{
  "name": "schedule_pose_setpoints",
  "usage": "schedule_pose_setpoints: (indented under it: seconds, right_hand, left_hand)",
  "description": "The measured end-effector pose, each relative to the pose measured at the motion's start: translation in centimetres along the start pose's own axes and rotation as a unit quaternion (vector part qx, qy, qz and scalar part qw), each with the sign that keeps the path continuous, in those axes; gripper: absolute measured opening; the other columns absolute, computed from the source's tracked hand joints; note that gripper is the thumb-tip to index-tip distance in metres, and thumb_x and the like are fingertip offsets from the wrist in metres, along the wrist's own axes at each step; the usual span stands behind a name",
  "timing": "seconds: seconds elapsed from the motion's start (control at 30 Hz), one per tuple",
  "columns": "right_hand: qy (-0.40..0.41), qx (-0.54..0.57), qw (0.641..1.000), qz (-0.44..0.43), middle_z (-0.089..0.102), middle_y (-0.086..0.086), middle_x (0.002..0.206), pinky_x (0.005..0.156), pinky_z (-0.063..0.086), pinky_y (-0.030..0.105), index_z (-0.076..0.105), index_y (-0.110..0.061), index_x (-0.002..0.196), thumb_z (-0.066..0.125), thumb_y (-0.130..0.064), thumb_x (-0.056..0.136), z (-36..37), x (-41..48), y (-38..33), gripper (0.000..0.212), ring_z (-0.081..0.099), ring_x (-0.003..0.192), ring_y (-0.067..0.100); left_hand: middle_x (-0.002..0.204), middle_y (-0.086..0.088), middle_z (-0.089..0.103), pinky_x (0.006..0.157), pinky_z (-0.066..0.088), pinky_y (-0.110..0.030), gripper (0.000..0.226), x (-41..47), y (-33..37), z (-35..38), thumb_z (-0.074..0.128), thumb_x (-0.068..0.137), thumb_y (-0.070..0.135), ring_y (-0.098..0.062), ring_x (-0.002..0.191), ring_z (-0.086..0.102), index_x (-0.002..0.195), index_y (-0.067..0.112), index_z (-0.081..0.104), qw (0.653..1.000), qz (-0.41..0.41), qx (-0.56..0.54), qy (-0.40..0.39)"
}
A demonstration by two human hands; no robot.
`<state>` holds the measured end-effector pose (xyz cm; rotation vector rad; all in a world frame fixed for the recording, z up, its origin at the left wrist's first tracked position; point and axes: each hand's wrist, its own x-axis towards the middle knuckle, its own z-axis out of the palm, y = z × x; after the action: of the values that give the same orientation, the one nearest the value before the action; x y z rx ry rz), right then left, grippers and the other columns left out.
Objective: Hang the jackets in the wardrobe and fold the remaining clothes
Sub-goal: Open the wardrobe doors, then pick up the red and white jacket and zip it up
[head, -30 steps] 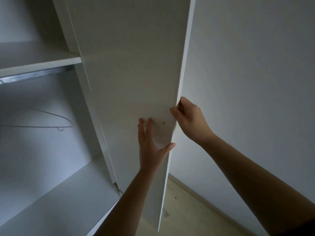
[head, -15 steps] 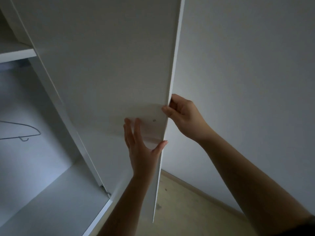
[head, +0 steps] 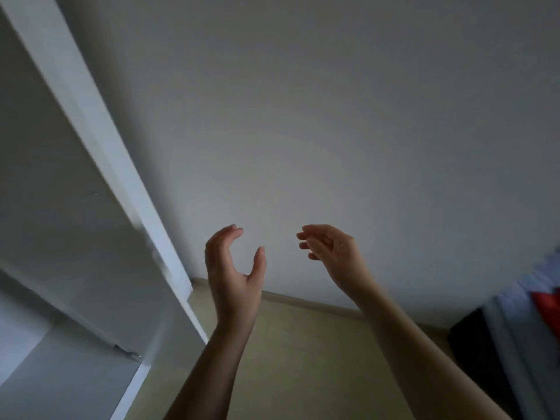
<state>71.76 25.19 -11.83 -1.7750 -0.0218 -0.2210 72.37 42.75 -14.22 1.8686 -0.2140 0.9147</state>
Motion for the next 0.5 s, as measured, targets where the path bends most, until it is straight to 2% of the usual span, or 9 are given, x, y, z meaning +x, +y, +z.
schedule_pose_setpoints:
  seconds: [0.07, 0.2, 0.37, 0.5]
  right_hand:
    - [0.043, 0.002, 0.999, 0.022, 0.071, 0.003, 0.102, 0.081, 0.057, 0.034, 0.063, -0.01, 0.11, 0.053, -0.002, 0.095, -5.6, -2.2, 2.0, 0.02, 0.069, 0.094, 0.02]
    - [0.109, -0.02, 0.992, 0.055, 0.072, -0.003, 0.096, 0.078, 0.057, 0.032, 0.065, -0.02, 0.103, 0.054, -0.003, 0.094, -15.3, -7.1, 5.1, 0.022, 0.069, 0.087, 0.014]
    - [0.216, -0.028, 0.971, 0.094, 0.073, -0.006, 0.096, 0.074, 0.056, 0.027, 0.066, -0.025, 0.104, 0.056, -0.009, 0.095, -26.0, -13.3, 7.9, 0.021, 0.07, 0.087, 0.012]
    - [0.298, -0.017, 0.947, 0.117, 0.074, -0.003, 0.089, 0.07, 0.055, 0.027, 0.068, -0.025, 0.096, 0.056, -0.002, 0.093, -30.8, -16.2, 9.3, 0.026, 0.07, 0.078, 0.015]
  left_hand:
    - [0.108, -0.008, 0.062, 0.094, 0.04, -0.015, 0.031, -3.0, 2.8, 4.0, 0.072, 0.079, 0.003, -0.022, 0.104, 0.058, 0.106, 0.001, 0.059, 0.999, -0.002, -0.019, -0.051]
    - [0.099, 0.0, 0.064, 0.086, 0.043, -0.017, 0.021, -8.5, 8.1, 11.4, 0.072, 0.081, 0.007, -0.016, 0.097, 0.06, 0.098, 0.008, 0.061, 0.981, -0.021, -0.068, -0.183]
    - [0.102, 0.01, 0.063, 0.081, 0.048, -0.024, 0.022, -14.9, 15.0, 19.8, 0.071, 0.083, 0.016, -0.003, 0.097, 0.058, 0.101, 0.02, 0.06, 0.916, -0.05, -0.151, -0.368]
    - [0.091, 0.011, 0.065, 0.074, 0.049, -0.02, 0.015, -17.6, 18.0, 24.6, 0.07, 0.084, 0.016, -0.004, 0.085, 0.062, 0.094, 0.022, 0.061, 0.872, -0.051, -0.196, -0.445]
